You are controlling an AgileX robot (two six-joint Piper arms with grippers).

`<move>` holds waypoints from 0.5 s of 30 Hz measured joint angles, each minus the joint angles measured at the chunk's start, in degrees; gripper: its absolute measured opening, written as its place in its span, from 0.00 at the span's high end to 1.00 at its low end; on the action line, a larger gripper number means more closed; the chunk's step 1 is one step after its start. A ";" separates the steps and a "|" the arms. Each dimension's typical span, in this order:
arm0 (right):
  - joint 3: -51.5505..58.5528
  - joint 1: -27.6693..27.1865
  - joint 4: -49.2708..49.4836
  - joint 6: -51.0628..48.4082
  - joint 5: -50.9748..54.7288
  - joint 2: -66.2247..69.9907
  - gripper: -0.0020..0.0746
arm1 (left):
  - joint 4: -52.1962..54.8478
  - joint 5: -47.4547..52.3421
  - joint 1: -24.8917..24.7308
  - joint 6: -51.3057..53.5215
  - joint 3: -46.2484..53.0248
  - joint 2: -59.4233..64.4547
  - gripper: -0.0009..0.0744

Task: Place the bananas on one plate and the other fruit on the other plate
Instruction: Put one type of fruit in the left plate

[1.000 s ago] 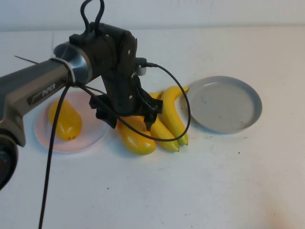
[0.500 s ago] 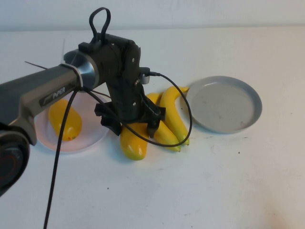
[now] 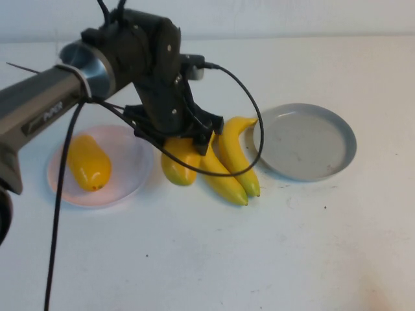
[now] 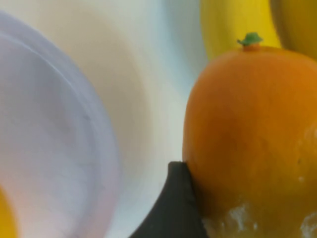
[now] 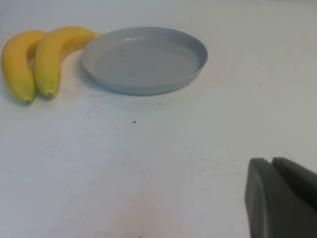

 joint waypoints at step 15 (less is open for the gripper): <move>0.00 0.00 0.00 0.00 0.00 0.00 0.99 | 4.89 1.35 10.06 0.64 -1.89 4.27 0.26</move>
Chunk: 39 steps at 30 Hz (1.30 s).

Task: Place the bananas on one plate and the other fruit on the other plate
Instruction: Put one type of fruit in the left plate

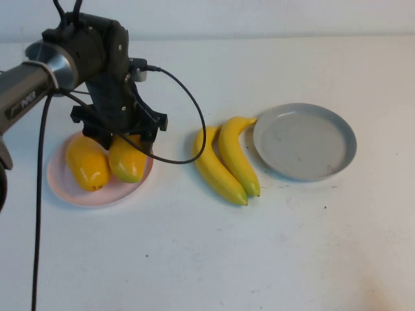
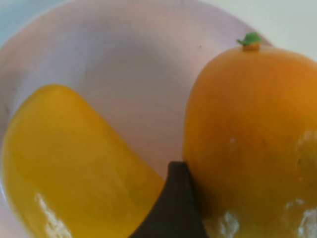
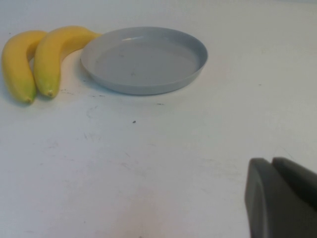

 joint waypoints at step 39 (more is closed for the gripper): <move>0.00 0.00 0.00 0.00 0.00 0.00 0.99 | 1.28 -10.35 -11.34 0.65 23.93 -29.94 0.94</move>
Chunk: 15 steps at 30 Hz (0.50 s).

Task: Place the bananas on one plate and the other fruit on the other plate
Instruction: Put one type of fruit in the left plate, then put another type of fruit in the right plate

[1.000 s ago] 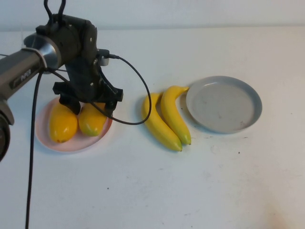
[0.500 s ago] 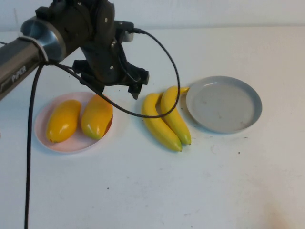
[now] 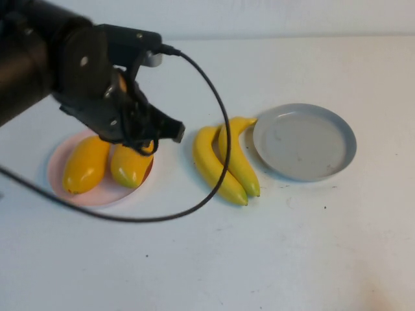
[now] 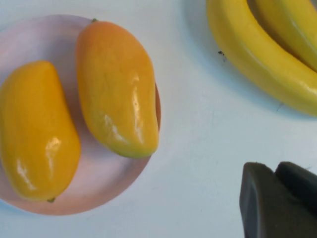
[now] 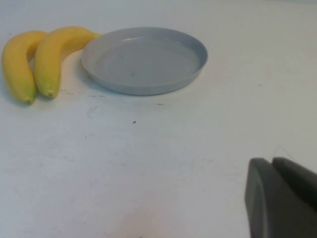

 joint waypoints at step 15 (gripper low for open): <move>0.00 0.00 0.00 0.00 0.00 0.00 0.99 | 0.23 -26.79 0.00 -3.23 40.28 -38.55 0.99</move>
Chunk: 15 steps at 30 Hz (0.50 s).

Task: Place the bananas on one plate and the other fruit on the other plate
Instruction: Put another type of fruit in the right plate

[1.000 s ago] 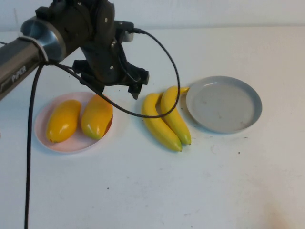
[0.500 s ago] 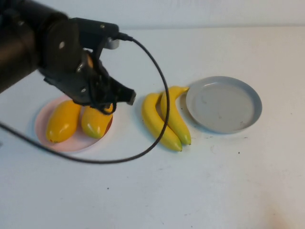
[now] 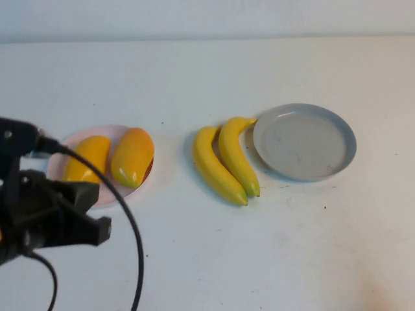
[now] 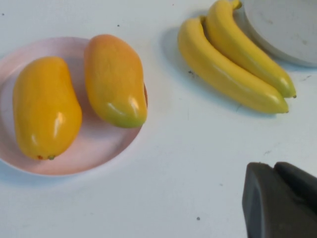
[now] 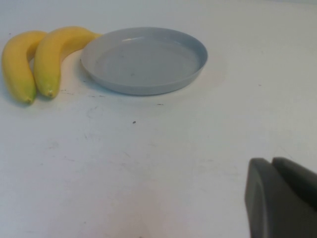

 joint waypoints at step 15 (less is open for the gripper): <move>0.00 0.00 0.00 0.00 0.00 0.00 0.99 | 6.58 -16.76 0.00 0.79 11.40 -7.08 0.99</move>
